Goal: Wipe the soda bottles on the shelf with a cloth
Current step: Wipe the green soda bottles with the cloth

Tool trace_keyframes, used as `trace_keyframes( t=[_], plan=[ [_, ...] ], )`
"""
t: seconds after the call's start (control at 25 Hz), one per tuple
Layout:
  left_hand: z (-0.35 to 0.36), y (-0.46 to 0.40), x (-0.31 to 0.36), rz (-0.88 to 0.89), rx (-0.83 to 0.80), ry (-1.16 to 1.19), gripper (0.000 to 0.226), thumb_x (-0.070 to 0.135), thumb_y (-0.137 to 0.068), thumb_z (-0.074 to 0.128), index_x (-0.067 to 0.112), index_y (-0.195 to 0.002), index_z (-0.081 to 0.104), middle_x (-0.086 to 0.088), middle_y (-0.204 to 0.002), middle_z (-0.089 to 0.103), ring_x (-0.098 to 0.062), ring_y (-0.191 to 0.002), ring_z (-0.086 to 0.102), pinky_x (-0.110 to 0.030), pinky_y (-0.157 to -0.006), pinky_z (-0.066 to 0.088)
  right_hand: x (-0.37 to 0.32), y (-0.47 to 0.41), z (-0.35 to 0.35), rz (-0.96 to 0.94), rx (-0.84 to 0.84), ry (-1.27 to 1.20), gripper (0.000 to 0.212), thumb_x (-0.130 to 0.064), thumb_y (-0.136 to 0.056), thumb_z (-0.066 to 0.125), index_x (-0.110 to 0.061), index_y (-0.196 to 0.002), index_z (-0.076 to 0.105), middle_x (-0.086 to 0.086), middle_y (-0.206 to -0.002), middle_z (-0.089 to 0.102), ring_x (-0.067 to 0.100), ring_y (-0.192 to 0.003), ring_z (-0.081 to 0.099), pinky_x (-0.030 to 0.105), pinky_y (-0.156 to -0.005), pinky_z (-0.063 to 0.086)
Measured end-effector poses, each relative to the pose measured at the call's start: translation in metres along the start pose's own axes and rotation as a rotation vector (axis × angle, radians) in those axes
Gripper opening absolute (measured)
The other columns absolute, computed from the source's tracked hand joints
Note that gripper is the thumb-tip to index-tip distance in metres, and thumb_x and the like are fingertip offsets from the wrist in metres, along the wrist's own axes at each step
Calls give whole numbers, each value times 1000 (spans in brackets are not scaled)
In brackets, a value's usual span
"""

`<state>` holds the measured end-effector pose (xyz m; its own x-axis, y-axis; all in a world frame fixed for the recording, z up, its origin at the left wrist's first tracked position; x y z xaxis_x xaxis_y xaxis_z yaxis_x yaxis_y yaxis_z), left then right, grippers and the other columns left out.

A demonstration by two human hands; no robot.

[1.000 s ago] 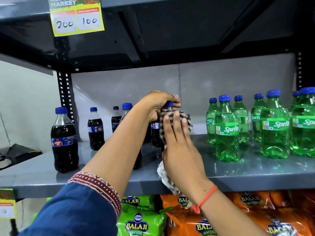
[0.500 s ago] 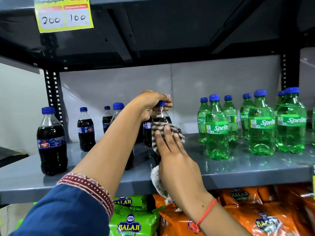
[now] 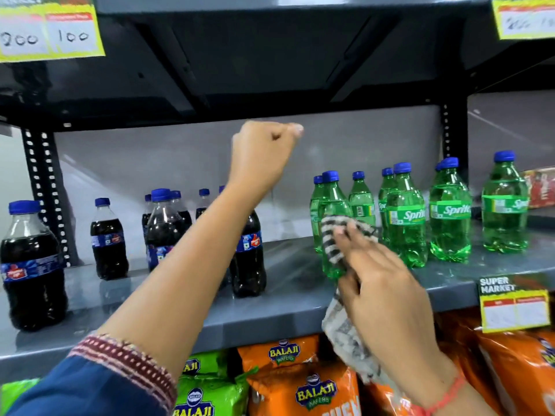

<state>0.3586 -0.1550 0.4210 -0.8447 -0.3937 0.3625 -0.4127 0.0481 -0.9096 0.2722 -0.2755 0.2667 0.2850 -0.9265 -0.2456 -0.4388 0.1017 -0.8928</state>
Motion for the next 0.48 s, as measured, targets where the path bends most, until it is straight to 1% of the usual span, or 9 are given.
trace_keyframes(
  t=[0.04, 0.08, 0.12, 0.16, 0.24, 0.28, 0.32, 0.4, 0.48],
  plan=[
    [20, 0, 7, -19, -89, 77, 51, 32, -81, 54, 19, -41, 24, 14, -47, 40, -1, -39, 33, -19, -47, 32, 9, -5, -1, 26, 19, -26, 58, -2, -65, 71, -13, -120, 57, 6, -125, 61, 26, -110, 59, 40, -86, 46],
    [41, 1, 9, -87, -192, 146, 48, 34, -83, 53, 22, -44, 28, 11, -53, 42, 1, -42, 35, -18, -49, 33, 15, -11, 0, 44, 37, -39, 56, -1, -70, 67, -12, -123, 53, 9, -130, 56, 29, -115, 54, 41, -90, 45],
    [61, 1, 6, -185, -283, 193, 41, 36, -85, 51, 21, -50, 34, 7, -57, 40, -2, -47, 34, -19, -51, 31, 20, -16, 3, 51, 42, -41, 54, -2, -75, 62, -11, -127, 49, 11, -135, 51, 30, -120, 49, 40, -96, 41],
    [78, 2, 0, -289, -336, 212, 34, 38, -85, 50, 20, -58, 41, 3, -64, 41, -6, -54, 35, -22, -55, 31, 22, -22, 8, 39, 35, -30, 52, -4, -81, 57, -9, -131, 43, 14, -140, 43, 31, -126, 42, 36, -103, 32],
    [99, 2, -15, -468, -349, 281, 22, 34, -86, 51, 16, -75, 56, -6, -81, 55, -17, -73, 49, -29, -69, 39, 24, -29, 24, -3, -52, -15, 50, -14, -94, 41, -6, -139, 21, 17, -151, 19, 28, -139, 18, 27, -110, 8],
    [103, 3, -20, -527, -342, 337, 20, 28, -86, 53, 10, -86, 61, -10, -88, 61, -20, -81, 55, -29, -76, 44, 23, -30, 33, -20, -101, -28, 52, -19, -97, 33, -6, -141, 7, 17, -153, 4, 27, -141, 4, 25, -110, -1],
    [105, 3, -25, -565, -341, 384, 21, 21, -86, 54, 3, -93, 63, -11, -89, 65, -20, -84, 59, -28, -78, 48, 24, -30, 42, -18, -138, -38, 55, -22, -98, 27, -6, -141, -5, 16, -153, -9, 26, -141, -7, 27, -110, -5],
    [104, 3, -30, -612, -355, 451, 15, 13, -84, 55, 1, -90, 63, -9, -81, 67, -18, -79, 63, -25, -74, 52, 25, -35, 52, 14, -146, -41, 59, -21, -98, 24, -7, -137, -18, 12, -150, -22, 23, -137, -21, 33, -113, -4],
    [102, 2, -31, -620, -375, 458, 10, 11, -83, 55, 6, -81, 63, -7, -78, 67, -16, -77, 64, -25, -74, 53, 23, -44, 56, 26, -115, -37, 61, -16, -98, 26, -7, -136, -20, 11, -150, -24, 23, -134, -25, 37, -114, -2]
  ],
)
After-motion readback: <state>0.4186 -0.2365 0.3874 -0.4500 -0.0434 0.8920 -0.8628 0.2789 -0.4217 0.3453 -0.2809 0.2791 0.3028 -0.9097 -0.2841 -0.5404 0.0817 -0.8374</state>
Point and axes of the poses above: each hand's wrist, its own y-axis away from the middle knuckle, its own z-axis out of the palm, x = y × z, the point moved 4 cm from there along -y, towards the middle knuckle
